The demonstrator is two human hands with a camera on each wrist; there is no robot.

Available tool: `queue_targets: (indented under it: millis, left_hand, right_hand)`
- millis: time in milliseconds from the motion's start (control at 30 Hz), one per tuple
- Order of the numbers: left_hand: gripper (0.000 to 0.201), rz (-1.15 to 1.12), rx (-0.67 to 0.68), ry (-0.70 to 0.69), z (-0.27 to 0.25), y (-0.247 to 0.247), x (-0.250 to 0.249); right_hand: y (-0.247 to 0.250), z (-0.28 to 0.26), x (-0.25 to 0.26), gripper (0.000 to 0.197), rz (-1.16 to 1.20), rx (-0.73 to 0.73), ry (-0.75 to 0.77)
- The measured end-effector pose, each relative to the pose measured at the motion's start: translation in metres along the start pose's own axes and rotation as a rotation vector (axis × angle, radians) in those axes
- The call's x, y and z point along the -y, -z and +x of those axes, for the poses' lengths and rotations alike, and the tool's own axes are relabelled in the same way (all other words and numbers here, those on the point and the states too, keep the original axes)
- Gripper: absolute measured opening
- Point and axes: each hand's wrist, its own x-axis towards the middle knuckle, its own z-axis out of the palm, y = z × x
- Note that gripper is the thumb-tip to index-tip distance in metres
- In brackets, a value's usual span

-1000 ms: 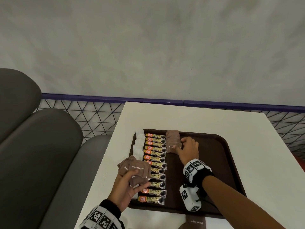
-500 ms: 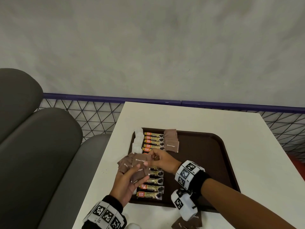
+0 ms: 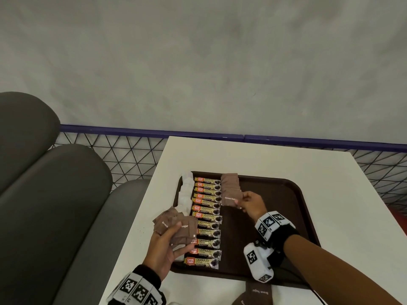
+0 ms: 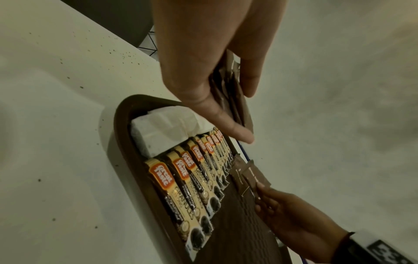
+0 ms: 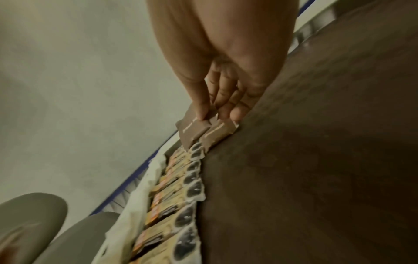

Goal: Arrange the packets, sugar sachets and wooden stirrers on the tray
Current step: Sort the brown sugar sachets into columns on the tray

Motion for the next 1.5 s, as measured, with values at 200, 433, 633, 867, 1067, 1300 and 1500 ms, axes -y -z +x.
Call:
queue_targets:
  millis: [200, 433, 633, 867, 1067, 1300, 1500]
  left_hand:
    - [0.021, 0.003, 0.004, 0.01, 0.003, 0.001, -0.002]
    - [0.023, -0.023, 0.067, 0.02, 0.004, 0.003, -0.002]
    - [0.028, -0.059, 0.074, 0.011, 0.008, 0.003, 0.0]
    - [0.033, -0.095, 0.072, 0.008, 0.008, -0.003, 0.001]
    - [0.029, -0.067, 0.04, -0.006, 0.006, -0.007, 0.0]
    - [0.027, -0.062, 0.041, -0.061, 0.001, -0.012, -0.001]
    - [0.028, -0.021, 0.042, -0.078, 0.002, -0.009, 0.003]
  right_hand:
    - [-0.001, 0.013, -0.012, 0.019, -0.182, -0.054, -0.041]
    - [-0.009, 0.02, -0.008, 0.015, -0.258, -0.124, -0.055]
    - [-0.016, 0.025, -0.014, 0.028, -0.299, -0.17, -0.063]
    - [-0.012, 0.023, -0.016, 0.027, -0.315, -0.216, -0.028]
    - [-0.014, 0.002, -0.004, 0.031, -0.3, -0.158, 0.175]
    - [-0.035, -0.049, 0.025, 0.019, 0.031, 0.45, 0.243]
    - [-0.052, -0.057, 0.023, 0.024, 0.022, 0.62, 0.238]
